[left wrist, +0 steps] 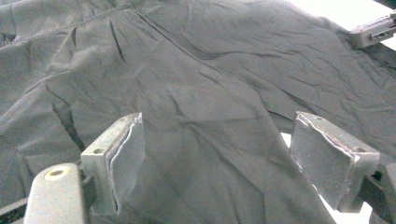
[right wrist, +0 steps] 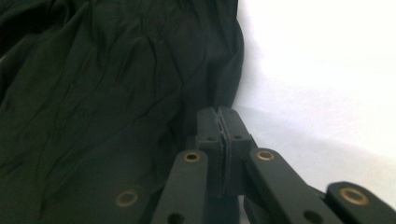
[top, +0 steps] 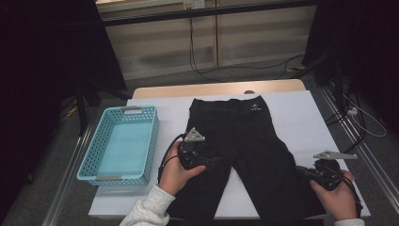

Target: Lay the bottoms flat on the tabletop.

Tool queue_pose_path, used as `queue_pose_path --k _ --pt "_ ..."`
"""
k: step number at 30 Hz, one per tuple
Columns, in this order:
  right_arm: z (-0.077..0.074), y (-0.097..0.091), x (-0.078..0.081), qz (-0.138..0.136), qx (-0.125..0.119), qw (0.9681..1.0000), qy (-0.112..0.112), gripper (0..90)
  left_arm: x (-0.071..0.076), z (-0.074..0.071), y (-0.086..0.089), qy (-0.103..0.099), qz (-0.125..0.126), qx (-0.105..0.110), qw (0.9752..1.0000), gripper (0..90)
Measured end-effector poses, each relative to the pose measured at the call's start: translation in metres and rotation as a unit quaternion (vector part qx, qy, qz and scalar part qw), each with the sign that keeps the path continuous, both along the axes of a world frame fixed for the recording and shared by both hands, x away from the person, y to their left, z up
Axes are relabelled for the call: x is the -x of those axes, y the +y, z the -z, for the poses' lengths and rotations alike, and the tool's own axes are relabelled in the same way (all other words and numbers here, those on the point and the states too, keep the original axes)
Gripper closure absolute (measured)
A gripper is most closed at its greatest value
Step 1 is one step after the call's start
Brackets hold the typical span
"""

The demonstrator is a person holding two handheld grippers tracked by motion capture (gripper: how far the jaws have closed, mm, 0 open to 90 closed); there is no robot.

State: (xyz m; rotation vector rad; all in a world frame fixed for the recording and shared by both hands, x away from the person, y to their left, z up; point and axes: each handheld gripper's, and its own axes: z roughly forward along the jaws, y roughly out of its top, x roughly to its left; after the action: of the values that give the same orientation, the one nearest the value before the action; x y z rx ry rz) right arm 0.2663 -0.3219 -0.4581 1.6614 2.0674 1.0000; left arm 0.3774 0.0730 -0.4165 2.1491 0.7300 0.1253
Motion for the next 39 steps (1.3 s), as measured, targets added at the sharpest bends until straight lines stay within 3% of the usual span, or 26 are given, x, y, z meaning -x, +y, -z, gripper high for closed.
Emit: queue_pose_path --k 8,18,23,29,33,39 --pt "0.000 0.000 0.011 -0.016 -0.018 0.9996 0.013 86.6 0.001 -0.002 0.000 -0.003 -0.001 0.002 1.0000 18.8" --pt "-0.002 0.000 0.011 -0.023 -0.015 0.9995 0.018 81.2 -0.001 -0.002 0.002 0.002 -0.004 -0.001 1.0000 18.5" --pt "-0.005 0.005 0.009 -0.021 0.022 0.9995 -0.008 69.3 -0.001 -0.002 0.004 0.000 -0.007 -0.001 1.0000 18.4" --pt "-0.014 0.016 0.003 -0.022 0.035 0.9979 -0.050 59.5 -0.001 -0.003 0.008 0.003 -0.009 -0.004 0.9999 17.6" --pt "-0.017 0.029 -0.004 -0.036 0.033 0.9970 -0.060 56.1 -0.001 -0.003 0.012 0.004 -0.015 -0.005 0.9999 16.9" --pt "-0.013 0.044 -0.014 -0.066 0.031 0.9959 -0.053 51.5 -0.003 -0.003 0.023 0.006 -0.029 -0.008 0.9995 16.4"
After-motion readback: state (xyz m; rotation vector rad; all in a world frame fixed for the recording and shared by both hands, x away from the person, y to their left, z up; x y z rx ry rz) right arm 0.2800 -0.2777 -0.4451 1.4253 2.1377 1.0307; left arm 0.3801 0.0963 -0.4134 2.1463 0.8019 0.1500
